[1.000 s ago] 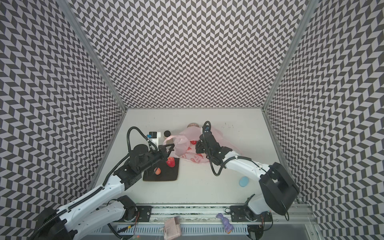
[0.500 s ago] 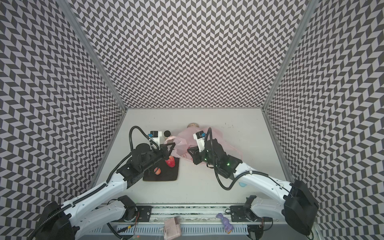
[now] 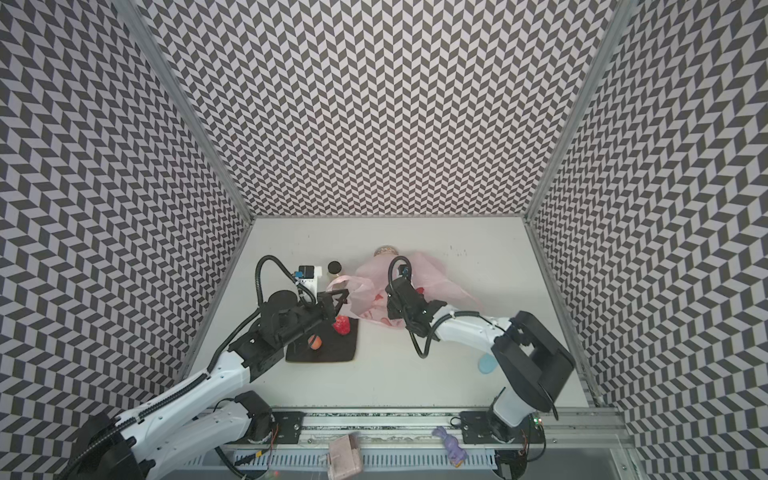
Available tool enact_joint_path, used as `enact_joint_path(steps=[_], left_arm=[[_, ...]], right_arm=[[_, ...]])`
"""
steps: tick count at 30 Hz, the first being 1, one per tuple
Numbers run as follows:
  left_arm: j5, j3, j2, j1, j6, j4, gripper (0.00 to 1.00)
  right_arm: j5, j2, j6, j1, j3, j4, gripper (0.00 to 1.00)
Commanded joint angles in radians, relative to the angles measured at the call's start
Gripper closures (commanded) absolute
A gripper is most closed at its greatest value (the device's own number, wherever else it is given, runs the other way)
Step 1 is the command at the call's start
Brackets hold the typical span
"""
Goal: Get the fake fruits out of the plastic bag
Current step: 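Push the right gripper deeper into the bag toward the remaining fruits, then close the right gripper on a peach with a green stem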
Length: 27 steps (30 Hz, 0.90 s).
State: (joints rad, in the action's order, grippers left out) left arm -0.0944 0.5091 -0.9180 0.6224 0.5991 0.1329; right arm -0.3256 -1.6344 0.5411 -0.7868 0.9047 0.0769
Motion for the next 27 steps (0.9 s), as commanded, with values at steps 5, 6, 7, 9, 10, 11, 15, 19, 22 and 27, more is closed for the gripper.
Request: enact_joint_path(steps=[5,6,7,9,10,11,15,19,22,27], left_arm=[[-0.011,-0.012,0.019,0.007,-0.004,-0.027,1.0],[-0.011,-0.013,0.016,0.007,-0.005,-0.027,1.0],[-0.01,-0.013,0.015,0.007,-0.005,-0.028,1.0],[-0.012,-0.011,0.016,0.007,-0.006,-0.029,1.0],[-0.011,-0.01,0.016,0.007,-0.006,-0.029,1.0],[-0.012,-0.01,0.016,0.007,-0.006,-0.031,1.0],[-0.012,-0.012,0.016,0.006,-0.006,-0.033,1.0],[-0.013,-0.012,0.019,0.007,-0.004,-0.03,1.0],[-0.013,-0.012,0.017,0.007,-0.004,-0.021,1.0],[-0.009,-0.002,0.018,0.007,-0.011,-0.026,1.0]], right_arm=[[-0.101,-0.14,0.045,0.03,0.096,-0.064,0.51],[-0.108,-0.158,0.049,0.033,0.108,-0.063,0.51],[-0.116,-0.177,0.054,0.036,0.121,-0.063,0.51],[-0.134,-0.211,0.059,0.041,0.141,-0.061,0.52],[-0.144,-0.227,0.062,0.044,0.15,-0.057,0.52],[-0.152,-0.243,0.067,0.047,0.158,-0.053,0.52],[-0.15,-0.291,0.075,0.06,0.173,-0.054,0.52],[-0.142,-0.328,0.07,0.066,0.19,-0.046,0.53],[-0.13,-0.341,0.067,0.066,0.194,-0.035,0.53],[-0.12,-0.352,0.065,0.066,0.189,-0.04,0.59]])
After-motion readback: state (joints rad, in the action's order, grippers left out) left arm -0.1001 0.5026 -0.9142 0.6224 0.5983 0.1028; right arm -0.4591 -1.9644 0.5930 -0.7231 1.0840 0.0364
